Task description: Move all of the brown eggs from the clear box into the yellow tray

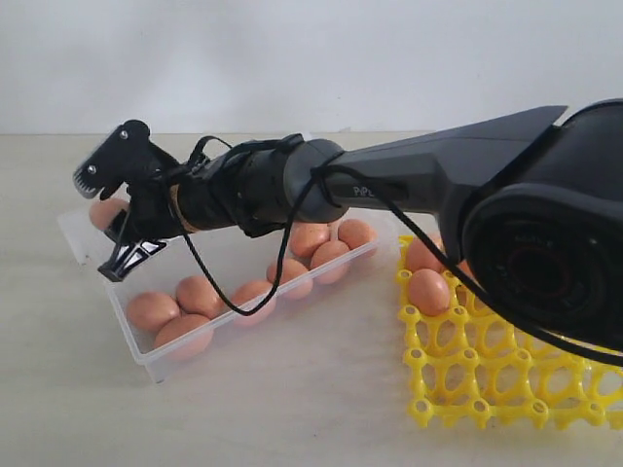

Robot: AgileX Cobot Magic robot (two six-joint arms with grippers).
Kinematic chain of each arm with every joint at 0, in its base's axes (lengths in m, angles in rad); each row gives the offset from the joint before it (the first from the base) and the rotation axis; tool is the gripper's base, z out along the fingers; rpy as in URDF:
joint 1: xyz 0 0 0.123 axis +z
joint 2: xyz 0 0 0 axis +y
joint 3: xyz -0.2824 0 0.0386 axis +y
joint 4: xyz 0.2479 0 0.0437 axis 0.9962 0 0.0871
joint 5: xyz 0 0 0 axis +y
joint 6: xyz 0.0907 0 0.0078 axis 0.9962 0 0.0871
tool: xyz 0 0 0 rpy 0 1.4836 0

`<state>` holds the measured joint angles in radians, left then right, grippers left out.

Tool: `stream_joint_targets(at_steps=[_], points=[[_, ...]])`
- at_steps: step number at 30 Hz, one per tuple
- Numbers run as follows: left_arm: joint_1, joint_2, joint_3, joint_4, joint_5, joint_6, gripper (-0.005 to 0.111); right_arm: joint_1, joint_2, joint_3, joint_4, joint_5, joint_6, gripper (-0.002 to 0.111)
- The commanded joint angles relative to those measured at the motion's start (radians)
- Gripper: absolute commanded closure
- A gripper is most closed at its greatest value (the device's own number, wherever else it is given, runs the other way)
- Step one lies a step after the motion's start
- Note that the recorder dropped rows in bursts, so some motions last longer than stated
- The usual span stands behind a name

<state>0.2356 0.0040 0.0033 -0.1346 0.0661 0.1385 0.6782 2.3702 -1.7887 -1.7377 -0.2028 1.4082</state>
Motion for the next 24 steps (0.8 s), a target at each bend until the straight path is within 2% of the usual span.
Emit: stream_joint_targets(at_steps=[1,6,11,19,24], points=[[-0.001,-0.004,-0.003,0.000,-0.013,0.002,0.103,0.000,-0.036,0.001,-0.007,-0.043,0.085,0.108],[-0.001,-0.004,-0.003,0.000,-0.013,0.002,0.103,0.000,-0.071,0.013,-0.007,0.017,0.209,0.108],[-0.001,-0.004,-0.003,0.000,-0.013,0.002,0.103,0.000,-0.131,0.121,-0.007,0.119,0.225,0.108],[-0.001,-0.004,-0.003,0.000,-0.013,0.002,0.103,0.000,-0.234,0.365,-0.007,0.161,0.205,0.108],[-0.001,-0.004,-0.003,0.000,-0.013,0.002,0.103,0.000,-0.247,0.417,-0.007,0.247,0.200,0.108]])
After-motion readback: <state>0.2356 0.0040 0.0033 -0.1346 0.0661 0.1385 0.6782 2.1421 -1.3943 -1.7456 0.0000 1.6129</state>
